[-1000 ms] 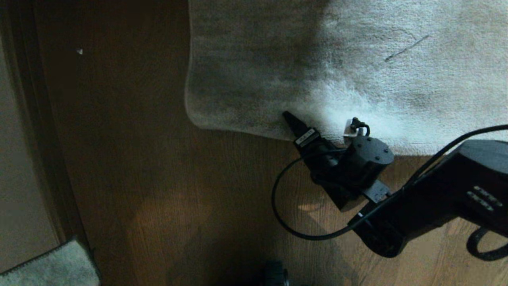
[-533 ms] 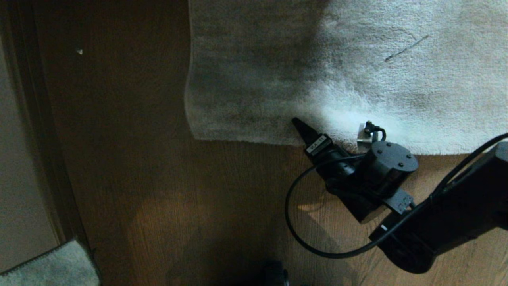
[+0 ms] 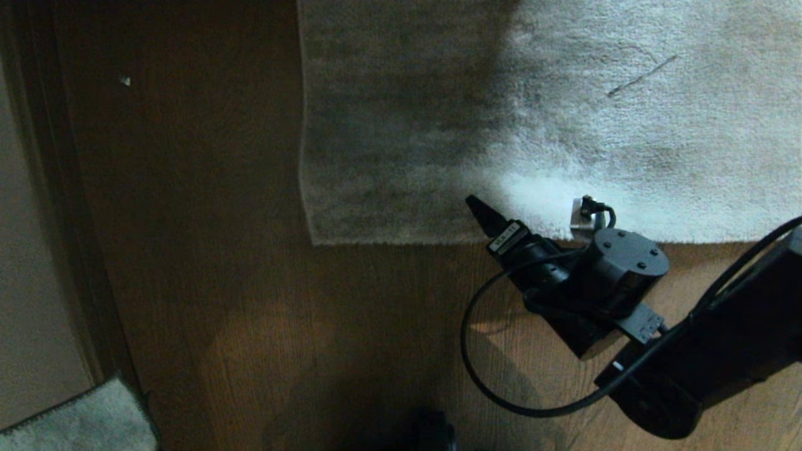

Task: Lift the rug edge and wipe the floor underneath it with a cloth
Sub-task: Lift up the carpet

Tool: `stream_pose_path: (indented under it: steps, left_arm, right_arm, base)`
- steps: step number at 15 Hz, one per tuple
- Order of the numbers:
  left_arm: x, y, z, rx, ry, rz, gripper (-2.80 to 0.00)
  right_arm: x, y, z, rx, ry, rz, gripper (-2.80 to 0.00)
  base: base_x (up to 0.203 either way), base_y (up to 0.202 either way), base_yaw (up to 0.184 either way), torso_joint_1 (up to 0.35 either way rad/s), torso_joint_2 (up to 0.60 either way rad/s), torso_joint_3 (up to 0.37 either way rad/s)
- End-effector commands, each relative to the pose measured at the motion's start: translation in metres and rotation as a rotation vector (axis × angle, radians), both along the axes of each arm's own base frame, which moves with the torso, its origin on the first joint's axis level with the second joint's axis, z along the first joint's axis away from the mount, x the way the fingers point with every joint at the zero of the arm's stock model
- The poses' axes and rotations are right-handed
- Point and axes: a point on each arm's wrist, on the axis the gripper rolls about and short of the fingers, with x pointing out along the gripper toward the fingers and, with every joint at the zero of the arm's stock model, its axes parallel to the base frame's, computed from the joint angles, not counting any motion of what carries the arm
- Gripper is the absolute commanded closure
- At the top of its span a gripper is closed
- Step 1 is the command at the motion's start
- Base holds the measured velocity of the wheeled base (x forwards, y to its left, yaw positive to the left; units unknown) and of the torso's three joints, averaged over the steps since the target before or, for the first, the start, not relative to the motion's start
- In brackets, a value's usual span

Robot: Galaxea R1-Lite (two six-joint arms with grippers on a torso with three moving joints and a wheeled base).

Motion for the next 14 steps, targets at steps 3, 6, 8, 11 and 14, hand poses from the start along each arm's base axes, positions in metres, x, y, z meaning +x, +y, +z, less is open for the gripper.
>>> stream_pose_path:
  steps: [3, 6, 8, 11, 14]
  left_arm:
    - [0.000, 0.000, 0.000, 0.000, -0.001, 0.000, 0.00]
    - [0.000, 0.000, 0.000, 0.000, -0.002, 0.000, 0.00]
    - [0.000, 0.000, 0.000, 0.000, -0.001, 0.000, 0.00]
    - [0.000, 0.000, 0.000, 0.000, -0.001, 0.001, 0.00]
    - [0.000, 0.000, 0.000, 0.000, -0.001, 0.000, 0.00]
  right_arm:
    - [0.012, -0.011, -0.003, 0.026, -0.018, -0.047, -2.80]
    - [0.015, -0.010, -0.002, 0.100, 0.004, -0.034, -2.80]
    - [0.017, -0.005, -0.002, 0.112, 0.001, -0.023, -2.80]
    - [0.023, 0.010, 0.007, 0.154, -0.041, 0.010, -2.80]
    - [0.018, 0.033, 0.015, 0.186, -0.073, 0.070, -2.80]
  base:
    - [0.000, 0.000, 0.000, 0.000, 0.00, 0.000]
    - [0.000, 0.000, 0.000, 0.000, 0.00, 0.000]
    - [0.000, 0.000, 0.000, 0.000, 0.00, 0.000]
    - [0.000, 0.000, 0.000, 0.000, 0.00, 0.000]
    - [0.000, 0.000, 0.000, 0.000, 0.00, 0.000]
